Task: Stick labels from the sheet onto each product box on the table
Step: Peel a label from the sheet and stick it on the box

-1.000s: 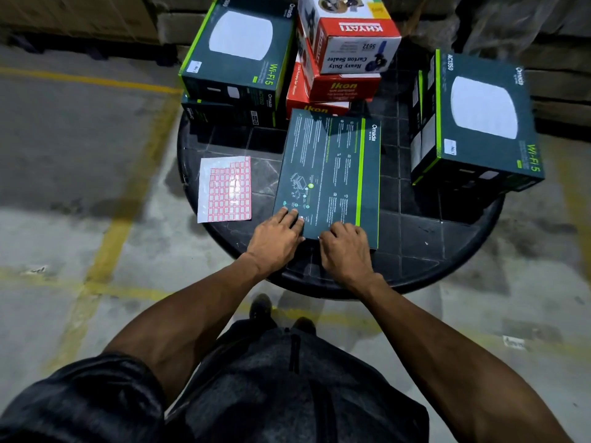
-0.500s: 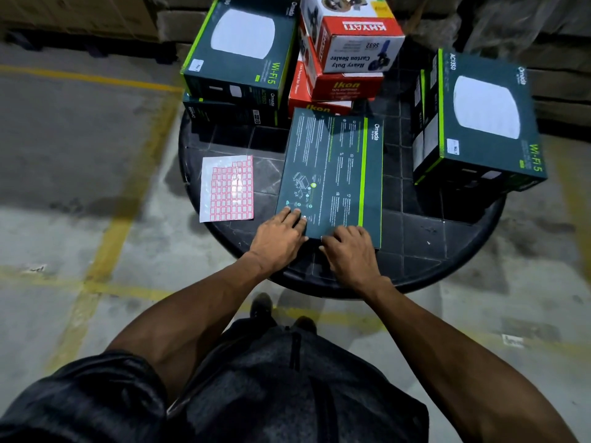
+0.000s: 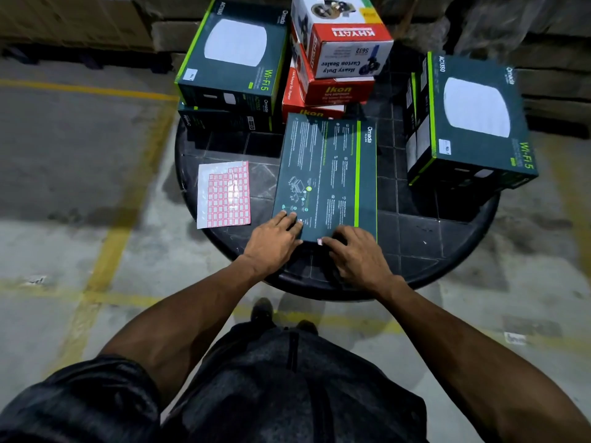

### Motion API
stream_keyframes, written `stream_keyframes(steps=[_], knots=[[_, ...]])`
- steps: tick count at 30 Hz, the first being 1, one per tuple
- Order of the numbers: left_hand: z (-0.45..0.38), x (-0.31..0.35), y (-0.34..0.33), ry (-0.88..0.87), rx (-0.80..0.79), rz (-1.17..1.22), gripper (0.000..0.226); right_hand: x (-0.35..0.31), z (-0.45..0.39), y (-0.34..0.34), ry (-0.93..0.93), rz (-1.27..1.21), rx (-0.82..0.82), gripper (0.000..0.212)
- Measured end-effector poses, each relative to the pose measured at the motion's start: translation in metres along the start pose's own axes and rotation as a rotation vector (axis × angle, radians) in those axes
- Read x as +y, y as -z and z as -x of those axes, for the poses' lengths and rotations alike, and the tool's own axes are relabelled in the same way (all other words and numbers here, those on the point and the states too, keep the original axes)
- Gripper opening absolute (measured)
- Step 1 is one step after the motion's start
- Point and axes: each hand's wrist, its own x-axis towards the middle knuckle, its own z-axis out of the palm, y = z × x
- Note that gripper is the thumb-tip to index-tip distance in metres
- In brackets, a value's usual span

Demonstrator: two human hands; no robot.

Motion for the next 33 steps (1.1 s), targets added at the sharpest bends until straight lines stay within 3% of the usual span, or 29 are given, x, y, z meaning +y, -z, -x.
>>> stream_keyframes(steps=[20,33], knots=[[0.001,0.003,0.002,0.025,-0.001,-0.005,0.052,-0.010,-0.011,-0.017,-0.118,-0.113,0.155,0.012],[0.001,0.002,0.001,0.019,0.002,-0.009,0.052,-0.017,-0.021,-0.019,-0.354,-0.222,0.058,0.009]])
